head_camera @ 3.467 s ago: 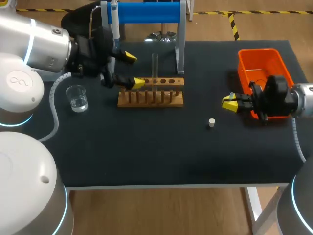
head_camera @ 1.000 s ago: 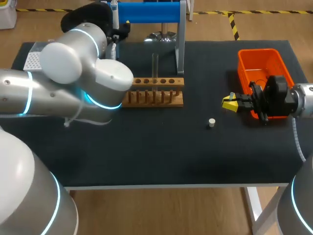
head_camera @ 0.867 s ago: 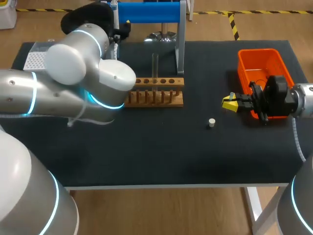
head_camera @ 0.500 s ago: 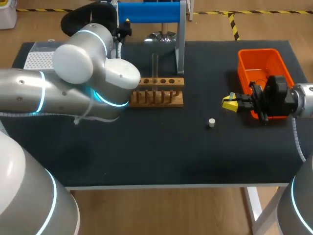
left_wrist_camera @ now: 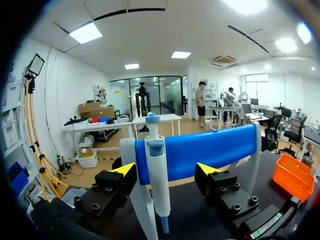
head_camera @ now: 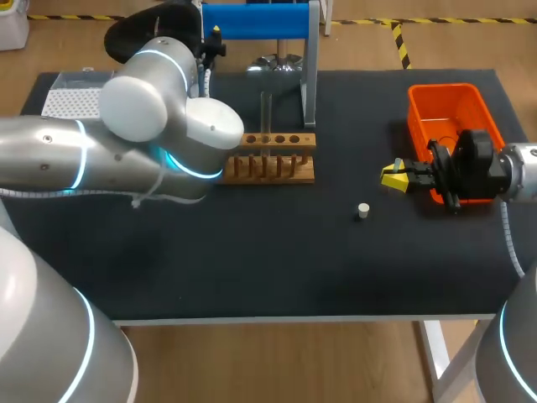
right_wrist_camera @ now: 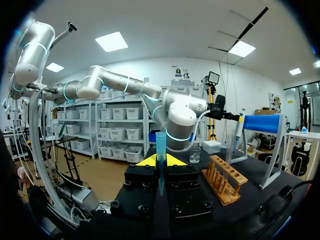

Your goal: Invert the test tube, pick up the pipette, mount the tip to pipette, aspirate from beaker and dispense into the tube, eject the tip, return the pipette, and cap with the stopper.

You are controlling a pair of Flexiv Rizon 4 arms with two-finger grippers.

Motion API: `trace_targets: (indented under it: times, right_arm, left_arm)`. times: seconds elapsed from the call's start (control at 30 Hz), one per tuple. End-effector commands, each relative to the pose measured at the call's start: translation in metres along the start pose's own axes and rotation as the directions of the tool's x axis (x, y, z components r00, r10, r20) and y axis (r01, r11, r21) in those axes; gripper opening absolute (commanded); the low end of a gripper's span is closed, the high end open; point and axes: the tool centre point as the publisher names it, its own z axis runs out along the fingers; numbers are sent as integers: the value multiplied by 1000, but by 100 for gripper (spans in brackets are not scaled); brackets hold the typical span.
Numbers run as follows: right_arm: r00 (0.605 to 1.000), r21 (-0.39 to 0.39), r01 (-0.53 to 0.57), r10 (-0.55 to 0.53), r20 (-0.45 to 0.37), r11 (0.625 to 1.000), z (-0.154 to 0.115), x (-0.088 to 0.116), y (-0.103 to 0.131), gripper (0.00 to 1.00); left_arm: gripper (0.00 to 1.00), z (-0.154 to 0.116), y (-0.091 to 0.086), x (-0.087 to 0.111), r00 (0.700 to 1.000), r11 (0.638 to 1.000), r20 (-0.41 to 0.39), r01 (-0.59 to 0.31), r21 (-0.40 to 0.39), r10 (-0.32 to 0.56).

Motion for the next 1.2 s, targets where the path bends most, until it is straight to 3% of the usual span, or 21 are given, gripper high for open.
trace_targets:
  times: [0.03,0.23,0.5,1.2]
  right_arm:
    - [1000,1,1,-1,0,1000,0,1,0,0]
    - [1000,1,1,-1,0,1000,0,1,0,0]
    - [1000,1,1,-1,0,1000,0,1,0,0]
    - [1000,1,1,-1,0,1000,0,1,0,0]
  left_arm:
    - [71,10,4,2,1000,1000,8,0,16,-1]
    - [67,15,3,-2,1000,1000,16,6,21,-7]
    - [50,22,1,-7,1000,1000,22,11,19,-11]
    - [47,37,5,-14,999,1000,35,20,9,-20]
